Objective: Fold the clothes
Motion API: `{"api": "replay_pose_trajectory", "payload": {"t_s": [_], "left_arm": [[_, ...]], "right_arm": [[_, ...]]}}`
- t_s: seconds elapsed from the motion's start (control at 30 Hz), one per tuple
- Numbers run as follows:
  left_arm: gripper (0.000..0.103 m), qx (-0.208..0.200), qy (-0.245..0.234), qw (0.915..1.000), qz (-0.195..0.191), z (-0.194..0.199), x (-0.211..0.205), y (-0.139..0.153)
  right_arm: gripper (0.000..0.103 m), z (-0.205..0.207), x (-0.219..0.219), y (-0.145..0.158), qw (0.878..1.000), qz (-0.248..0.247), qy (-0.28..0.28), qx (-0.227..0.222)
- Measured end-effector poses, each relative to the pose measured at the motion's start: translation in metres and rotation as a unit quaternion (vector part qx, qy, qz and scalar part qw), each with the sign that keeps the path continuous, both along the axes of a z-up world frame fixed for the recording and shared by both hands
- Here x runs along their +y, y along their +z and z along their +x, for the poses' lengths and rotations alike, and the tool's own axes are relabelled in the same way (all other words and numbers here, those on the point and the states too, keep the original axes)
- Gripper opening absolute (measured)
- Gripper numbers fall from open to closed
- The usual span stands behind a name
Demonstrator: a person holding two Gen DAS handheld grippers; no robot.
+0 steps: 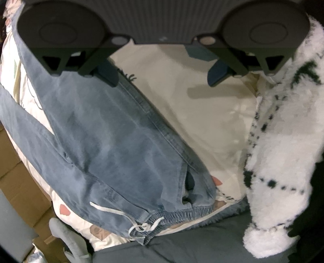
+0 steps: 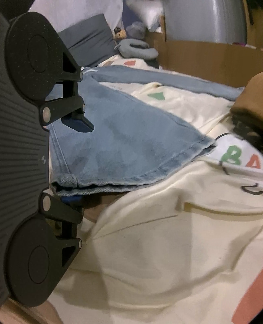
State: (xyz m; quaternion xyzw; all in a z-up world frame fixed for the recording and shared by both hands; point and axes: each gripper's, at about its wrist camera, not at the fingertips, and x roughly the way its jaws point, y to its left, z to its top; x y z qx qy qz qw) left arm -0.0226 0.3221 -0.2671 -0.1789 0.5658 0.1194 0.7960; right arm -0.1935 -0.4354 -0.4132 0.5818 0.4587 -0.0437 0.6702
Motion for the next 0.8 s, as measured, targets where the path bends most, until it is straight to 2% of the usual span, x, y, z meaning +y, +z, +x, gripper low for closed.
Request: {"api": "replay_pose_trajectory", "payload": {"t_s": [0.17,0.23,0.3,0.37,0.53,0.8], "left_arm": [[0.095,-0.021,0.000,0.9997,-0.009,0.004,-0.001,-0.009],[0.095,-0.027,0.006,0.9994,-0.022,0.007,0.000,-0.017],[0.090,-0.028,0.010,0.9988,-0.038,0.010,0.002,-0.026],[0.088,-0.031,0.012,0.9982,-0.049,0.015,0.005,-0.034],[0.084,-0.049,0.026,0.9956,-0.075,0.026,0.014,-0.051],[0.064,-0.055,0.066,0.9894,-0.118,0.038,0.030,-0.085]], "right_arm": [[0.062,0.007,0.008,0.005,0.999,-0.026,0.023,0.006],[0.051,0.009,0.010,0.006,0.999,-0.022,0.028,0.009],[0.022,0.012,0.013,0.007,0.999,-0.021,0.043,0.016],[0.016,0.014,0.012,0.011,0.998,-0.028,0.053,0.017],[0.011,0.015,0.006,0.030,0.996,-0.061,0.066,0.022],[0.009,0.016,-0.001,0.075,0.990,-0.112,0.080,0.017]]}}
